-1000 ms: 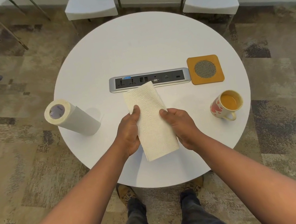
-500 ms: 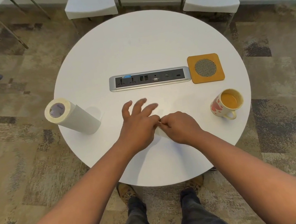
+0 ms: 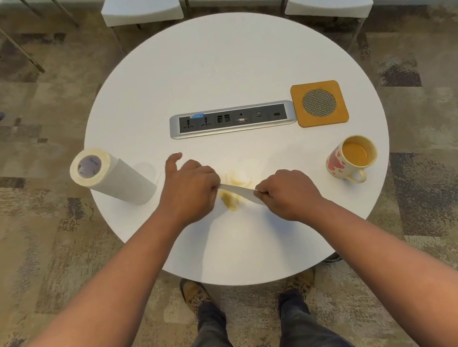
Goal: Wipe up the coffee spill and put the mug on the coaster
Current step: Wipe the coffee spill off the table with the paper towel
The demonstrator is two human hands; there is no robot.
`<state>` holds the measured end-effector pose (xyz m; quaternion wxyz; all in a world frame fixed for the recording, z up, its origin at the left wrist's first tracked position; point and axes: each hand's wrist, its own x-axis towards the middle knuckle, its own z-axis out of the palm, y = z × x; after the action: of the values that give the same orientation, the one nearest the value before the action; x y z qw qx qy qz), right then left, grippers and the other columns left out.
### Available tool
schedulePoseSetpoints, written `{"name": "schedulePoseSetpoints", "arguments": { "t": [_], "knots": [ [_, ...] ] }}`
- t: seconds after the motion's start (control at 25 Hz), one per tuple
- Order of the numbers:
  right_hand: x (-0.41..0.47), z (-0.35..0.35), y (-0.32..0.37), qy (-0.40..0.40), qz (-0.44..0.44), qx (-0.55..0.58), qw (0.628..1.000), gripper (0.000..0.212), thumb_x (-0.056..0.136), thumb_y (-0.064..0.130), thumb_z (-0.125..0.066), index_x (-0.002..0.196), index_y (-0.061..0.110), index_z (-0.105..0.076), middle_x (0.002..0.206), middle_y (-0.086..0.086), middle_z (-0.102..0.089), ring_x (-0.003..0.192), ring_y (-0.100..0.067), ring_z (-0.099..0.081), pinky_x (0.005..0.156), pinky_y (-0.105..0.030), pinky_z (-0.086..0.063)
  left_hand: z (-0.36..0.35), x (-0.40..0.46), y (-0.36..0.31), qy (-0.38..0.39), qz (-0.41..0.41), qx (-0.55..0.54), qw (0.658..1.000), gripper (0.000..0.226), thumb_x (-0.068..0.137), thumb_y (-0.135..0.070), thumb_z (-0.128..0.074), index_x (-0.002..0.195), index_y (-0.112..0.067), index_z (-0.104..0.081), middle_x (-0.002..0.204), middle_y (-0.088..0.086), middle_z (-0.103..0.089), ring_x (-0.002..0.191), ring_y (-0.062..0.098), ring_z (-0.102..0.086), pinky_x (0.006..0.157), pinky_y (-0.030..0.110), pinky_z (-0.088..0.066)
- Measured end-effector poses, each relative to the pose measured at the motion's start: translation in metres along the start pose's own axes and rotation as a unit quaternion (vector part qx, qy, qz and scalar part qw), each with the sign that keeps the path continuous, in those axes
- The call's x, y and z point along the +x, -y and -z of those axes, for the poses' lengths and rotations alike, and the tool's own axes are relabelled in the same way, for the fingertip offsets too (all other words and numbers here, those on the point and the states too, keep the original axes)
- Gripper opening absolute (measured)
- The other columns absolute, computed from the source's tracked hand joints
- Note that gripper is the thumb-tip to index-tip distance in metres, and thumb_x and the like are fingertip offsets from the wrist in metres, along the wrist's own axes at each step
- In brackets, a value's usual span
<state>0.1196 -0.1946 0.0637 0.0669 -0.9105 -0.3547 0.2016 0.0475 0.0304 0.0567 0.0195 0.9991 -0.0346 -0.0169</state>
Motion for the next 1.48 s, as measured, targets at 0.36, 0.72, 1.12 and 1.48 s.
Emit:
{"name": "schedulePoseSetpoints", "arguments": {
  "t": [0.36, 0.72, 1.12, 1.48],
  "knots": [
    [0.007, 0.001, 0.008, -0.032, 0.043, 0.011, 0.999, 0.032, 0.101, 0.034, -0.044, 0.073, 0.028, -0.058, 0.057, 0.008, -0.042, 0.068, -0.024, -0.044, 0.060, -0.034, -0.025, 0.008, 0.010, -0.034, 0.020, -0.067, -0.065, 0.995, 0.023, 0.093, -0.042, -0.061, 0.105, -0.027, -0.074, 0.117, -0.009, -0.072, 0.123, 0.023, -0.058, 0.104, 0.046, -0.026],
    [0.002, -0.019, -0.037, -0.090, 0.018, -0.034, 0.995, 0.021, 0.093, 0.022, -0.054, 0.079, 0.025, -0.069, 0.061, 0.003, -0.062, 0.069, -0.027, -0.056, 0.058, -0.032, -0.029, 0.010, 0.014, -0.004, 0.077, 0.003, -0.030, 0.997, 0.021, 0.096, -0.028, -0.053, 0.087, -0.027, -0.073, 0.086, -0.008, -0.071, 0.085, 0.022, -0.063, 0.081, 0.036, -0.036],
    [-0.002, -0.017, -0.004, -0.183, -0.247, 0.391, 0.868, 0.021, 0.091, 0.038, -0.062, 0.103, 0.023, -0.055, 0.082, 0.001, -0.064, 0.077, -0.021, -0.063, 0.069, -0.038, -0.051, -0.001, 0.016, -0.016, 0.135, 0.173, -0.318, 0.922, 0.019, 0.098, -0.031, -0.059, 0.089, -0.017, -0.068, 0.089, -0.002, -0.068, 0.086, 0.022, -0.061, 0.074, 0.037, -0.049],
    [0.025, -0.026, 0.028, -0.085, -0.266, 0.648, 0.709, 0.024, 0.100, 0.027, -0.049, 0.118, 0.019, -0.062, 0.108, -0.002, -0.072, 0.099, -0.020, -0.071, 0.090, -0.045, -0.058, -0.016, 0.019, -0.067, 0.159, 0.159, -0.550, 0.805, 0.023, 0.097, -0.018, -0.056, 0.111, -0.021, -0.073, 0.099, -0.001, -0.078, 0.089, 0.013, -0.073, 0.085, 0.040, -0.060]
  ]
}}
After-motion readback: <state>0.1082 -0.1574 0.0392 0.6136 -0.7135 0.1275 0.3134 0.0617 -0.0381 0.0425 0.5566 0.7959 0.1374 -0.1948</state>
